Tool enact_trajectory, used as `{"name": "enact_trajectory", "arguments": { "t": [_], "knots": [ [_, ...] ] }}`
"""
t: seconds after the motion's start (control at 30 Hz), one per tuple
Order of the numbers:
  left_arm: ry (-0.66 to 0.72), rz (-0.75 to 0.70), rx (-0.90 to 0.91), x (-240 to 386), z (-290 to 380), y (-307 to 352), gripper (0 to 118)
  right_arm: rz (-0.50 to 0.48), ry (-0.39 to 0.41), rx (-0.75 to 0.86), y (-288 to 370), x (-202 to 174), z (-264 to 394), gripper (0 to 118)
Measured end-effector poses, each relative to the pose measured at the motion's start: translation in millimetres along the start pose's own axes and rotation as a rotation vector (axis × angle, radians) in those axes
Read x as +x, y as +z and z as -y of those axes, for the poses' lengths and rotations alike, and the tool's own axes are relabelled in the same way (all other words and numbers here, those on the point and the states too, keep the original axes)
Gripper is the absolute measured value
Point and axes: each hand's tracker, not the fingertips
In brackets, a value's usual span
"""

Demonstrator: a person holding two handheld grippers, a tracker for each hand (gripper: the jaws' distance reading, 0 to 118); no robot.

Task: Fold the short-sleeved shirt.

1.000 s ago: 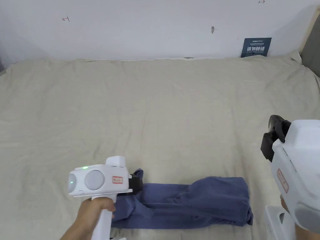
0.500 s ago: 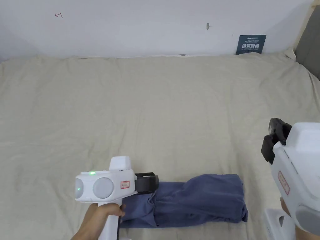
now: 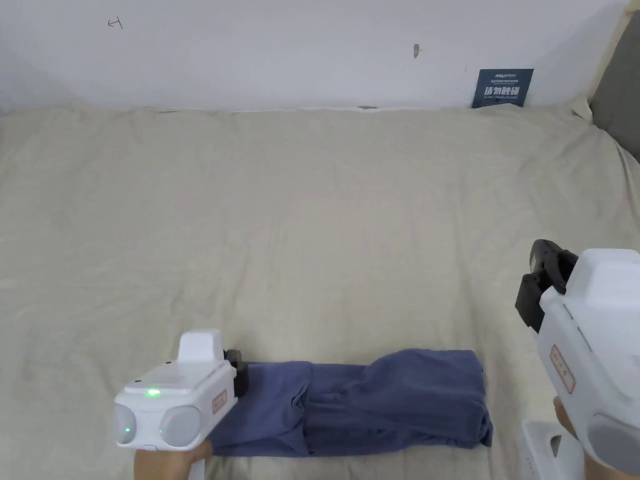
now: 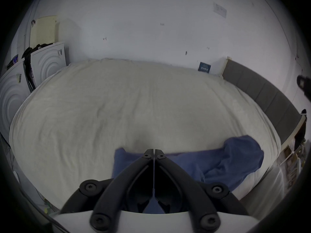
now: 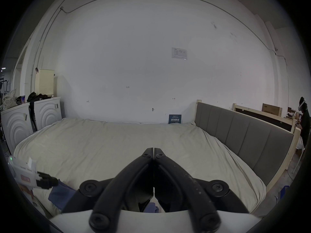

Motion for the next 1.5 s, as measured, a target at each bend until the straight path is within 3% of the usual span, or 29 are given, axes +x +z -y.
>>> {"name": "enact_trajectory", "arguments": {
  "t": [0.3,0.43,0.53,0.8,1.03,1.07,1.2,1.23,1.27,1.37,1.47,1.5],
  "knots": [
    [-0.151,0.114,-0.138,73,45,-34,1,0.035,0.006,-0.019,2,16,4,2],
    [-0.302,0.041,-0.111,98,63,-44,1,0.051,0.004,-0.026,4,22,6,2],
    [-0.287,0.050,-0.120,95,60,-42,1,0.058,-0.002,-0.027,6,26,6,2],
    [-0.048,0.203,-0.117,46,5,0,1,0.047,-0.001,-0.022,6,20,2,2],
    [0.228,0.314,-0.161,-54,-26,22,6,0.022,0.011,-0.013,1,7,-3,2],
    [0.261,0.316,-0.186,-70,-27,21,15,0.020,0.011,-0.014,0,5,-3,2],
    [0.327,0.281,-0.243,-113,-18,10,97,0.007,0.013,-0.025,-5,-4,-2,2],
    [0.343,0.288,-0.250,-121,-16,7,108,0.005,0.016,-0.027,-6,-6,-2,2],
    [0.378,0.300,-0.269,-129,-13,3,114,0.003,0.018,-0.030,-7,-8,-2,2],
    [0.462,0.325,-0.290,-138,-2,-6,115,-0.002,0.028,-0.039,-11,-13,-1,2],
    [0.495,0.344,-0.300,-154,12,-28,114,-0.007,0.030,-0.050,-16,-17,0,2],
    [0.498,0.352,-0.308,-155,15,-33,108,-0.006,0.032,-0.051,-17,-18,0,2]
  ]
}}
